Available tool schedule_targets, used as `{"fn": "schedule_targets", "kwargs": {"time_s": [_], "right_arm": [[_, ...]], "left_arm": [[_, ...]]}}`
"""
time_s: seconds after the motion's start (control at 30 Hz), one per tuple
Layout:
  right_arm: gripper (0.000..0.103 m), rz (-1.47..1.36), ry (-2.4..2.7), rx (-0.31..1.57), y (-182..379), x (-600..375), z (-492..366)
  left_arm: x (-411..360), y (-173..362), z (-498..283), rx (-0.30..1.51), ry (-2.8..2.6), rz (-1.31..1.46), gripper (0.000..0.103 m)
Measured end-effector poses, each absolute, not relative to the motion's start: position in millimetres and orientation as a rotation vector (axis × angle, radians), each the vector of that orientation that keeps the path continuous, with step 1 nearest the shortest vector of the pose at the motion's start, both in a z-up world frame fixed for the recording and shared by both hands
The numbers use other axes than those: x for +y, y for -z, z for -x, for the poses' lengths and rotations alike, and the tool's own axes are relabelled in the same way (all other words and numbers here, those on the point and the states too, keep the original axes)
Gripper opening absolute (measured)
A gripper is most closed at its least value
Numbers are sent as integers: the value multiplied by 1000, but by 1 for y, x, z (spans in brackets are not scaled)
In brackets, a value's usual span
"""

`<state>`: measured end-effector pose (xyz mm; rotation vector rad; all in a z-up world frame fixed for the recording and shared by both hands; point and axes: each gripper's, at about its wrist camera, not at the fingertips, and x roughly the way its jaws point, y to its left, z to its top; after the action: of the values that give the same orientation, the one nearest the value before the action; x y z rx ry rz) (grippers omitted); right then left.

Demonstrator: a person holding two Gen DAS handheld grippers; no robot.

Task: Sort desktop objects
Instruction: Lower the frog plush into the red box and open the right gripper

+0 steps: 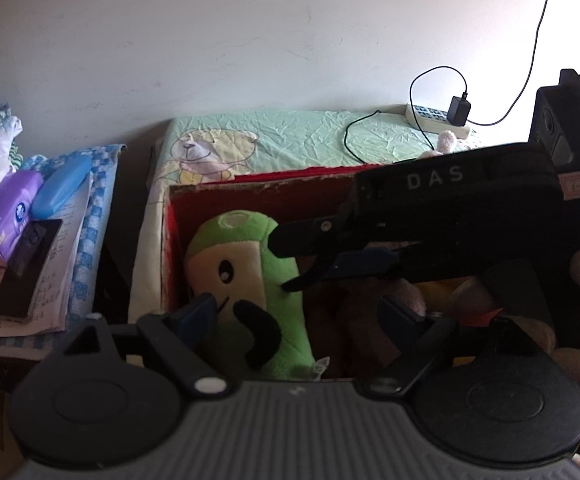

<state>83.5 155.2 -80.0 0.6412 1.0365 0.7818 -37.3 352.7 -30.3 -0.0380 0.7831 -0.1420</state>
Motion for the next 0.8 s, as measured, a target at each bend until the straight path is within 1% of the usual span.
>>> {"fn": "schedule_targets", "kwargs": {"time_s": [0.07,0.13,0.2,0.27,0.4,0.47,0.5,0.63,0.67,0.7,0.8], "right_arm": [[51,-677,-737,1039,82,150,-84],[49,-704,-692,1037,83,145,-83],[42,-704,-645,1034,82,142,-81],[40,-694,-624,1025,80,141,-79],[40,-730,-625,1017,83,134,-79],[41,-762,-634,1019,85,131,-80],[43,-766,-646,1015,86,129,-79],[43,-748,-662,981,81,122,-72],[41,-739,-664,973,80,120,-70],[36,-721,-661,967,79,118,-68],[28,-690,-652,960,81,112,-61]], "left_arm": [[350,32,37,784,128,20,89],[350,32,37,785,118,10,89],[351,31,37,785,111,12,87],[353,30,37,783,110,22,86],[352,29,40,765,78,7,88],[353,29,40,763,68,-3,87],[354,29,41,762,66,1,86],[359,20,49,726,76,47,87],[360,18,50,716,78,50,87],[360,16,52,708,81,53,87],[361,13,56,694,103,82,87]]}}
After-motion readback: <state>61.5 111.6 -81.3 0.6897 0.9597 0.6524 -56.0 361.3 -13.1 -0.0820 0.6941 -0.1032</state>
